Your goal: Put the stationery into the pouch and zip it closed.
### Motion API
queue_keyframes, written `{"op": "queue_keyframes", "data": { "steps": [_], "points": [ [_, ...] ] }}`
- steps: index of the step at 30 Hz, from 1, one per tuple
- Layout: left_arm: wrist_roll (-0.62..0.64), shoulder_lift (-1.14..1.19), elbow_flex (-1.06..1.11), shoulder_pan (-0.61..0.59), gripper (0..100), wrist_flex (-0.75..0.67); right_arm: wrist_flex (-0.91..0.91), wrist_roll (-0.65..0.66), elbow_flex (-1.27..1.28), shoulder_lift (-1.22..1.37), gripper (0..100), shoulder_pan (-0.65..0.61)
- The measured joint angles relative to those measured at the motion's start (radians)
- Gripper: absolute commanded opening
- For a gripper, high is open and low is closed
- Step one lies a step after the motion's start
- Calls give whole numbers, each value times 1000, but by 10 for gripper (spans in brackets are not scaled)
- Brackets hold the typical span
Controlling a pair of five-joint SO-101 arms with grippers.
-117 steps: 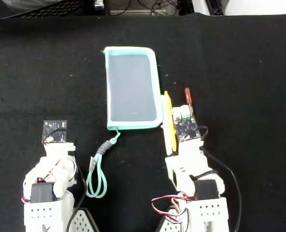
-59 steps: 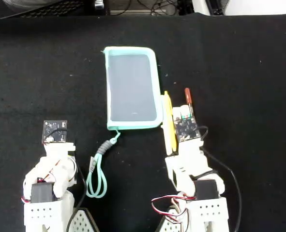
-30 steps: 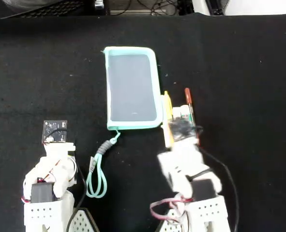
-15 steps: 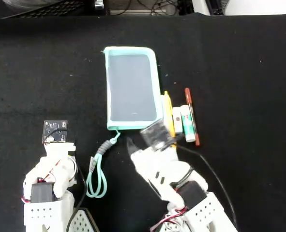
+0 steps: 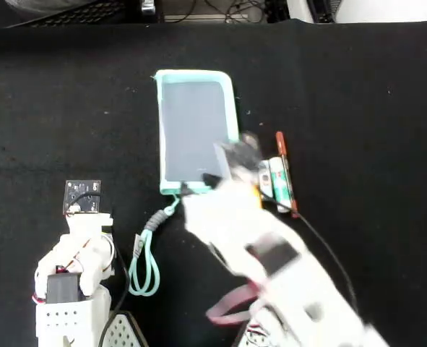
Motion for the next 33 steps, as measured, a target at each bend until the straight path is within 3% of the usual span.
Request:
{"op": "queue_keyframes", "data": {
  "steps": [8, 13, 22, 33],
  "points": [
    [0, 0, 0, 0, 63, 0, -77, -126, -315, 704, 167, -32],
    [0, 0, 0, 0, 63, 0, -51, -164, -479, 973, 167, -51],
    [0, 0, 0, 0, 63, 0, 126, -167, -654, 1085, 167, -51],
    [0, 0, 0, 0, 63, 0, 261, -167, -638, 1092, 167, -52]
  ]
}}
